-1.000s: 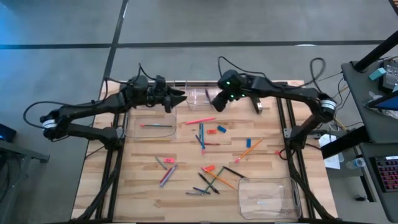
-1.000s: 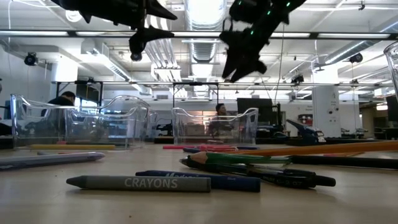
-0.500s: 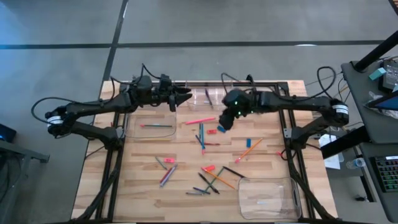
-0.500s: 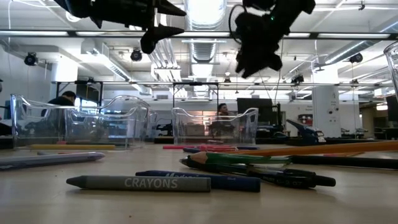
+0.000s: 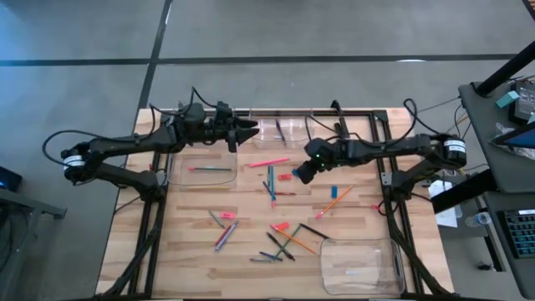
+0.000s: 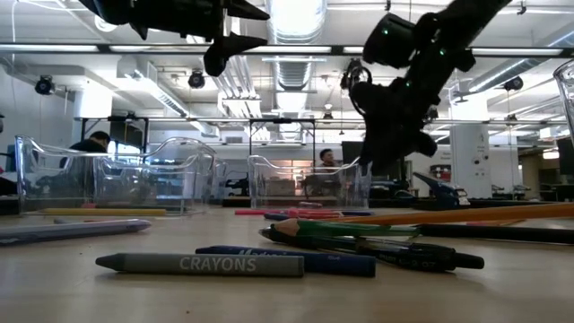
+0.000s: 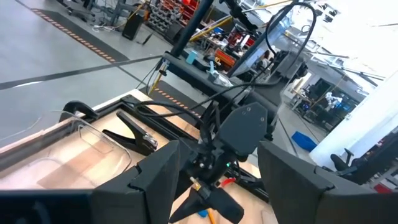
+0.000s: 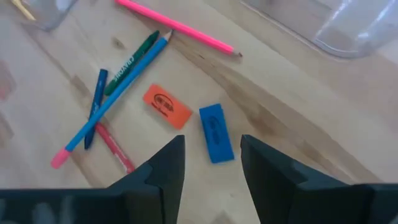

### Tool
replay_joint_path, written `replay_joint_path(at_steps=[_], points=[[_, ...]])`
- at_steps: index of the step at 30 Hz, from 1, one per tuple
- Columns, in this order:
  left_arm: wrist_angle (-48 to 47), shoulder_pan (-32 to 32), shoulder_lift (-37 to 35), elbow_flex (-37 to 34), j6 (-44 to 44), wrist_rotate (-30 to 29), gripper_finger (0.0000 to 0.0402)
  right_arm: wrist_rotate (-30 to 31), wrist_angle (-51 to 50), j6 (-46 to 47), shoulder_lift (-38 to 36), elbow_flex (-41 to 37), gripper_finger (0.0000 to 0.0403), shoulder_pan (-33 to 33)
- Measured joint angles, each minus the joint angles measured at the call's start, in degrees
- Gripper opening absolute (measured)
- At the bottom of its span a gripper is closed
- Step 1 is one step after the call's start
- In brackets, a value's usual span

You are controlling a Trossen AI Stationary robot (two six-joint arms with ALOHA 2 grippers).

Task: Sort crayons/erasers/pens/pencils in bins
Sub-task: Put the blue eraser into the bottom right transparent bin

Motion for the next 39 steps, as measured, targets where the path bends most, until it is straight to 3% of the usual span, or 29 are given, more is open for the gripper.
replay_joint_path(at_steps=[10, 23, 31, 39], points=[[0.0, 0.0, 0.0, 0.0, 0.0, 0.0, 0.0200, 3.0, 7.7, -0.9, 0.0, -5.2, 0.0161, -0.1], [0.0, 0.0, -0.1, 0.0, -0.1, 0.0, 0.0200, 3.0, 10.6, -6.8, 0.3, -5.9, 0.0201, 0.0], [0.1, 0.0, -0.1, 0.0, -0.1, 0.0, 0.0200, 2.5, 13.3, -4.5, 8.3, -5.9, 0.0236, -0.1], [0.0, 0.0, -0.1, 0.0, -1.4, 0.0, 0.0200, 3.2, 15.3, -3.7, 14.0, -4.7, 0.0235, -0.1]])
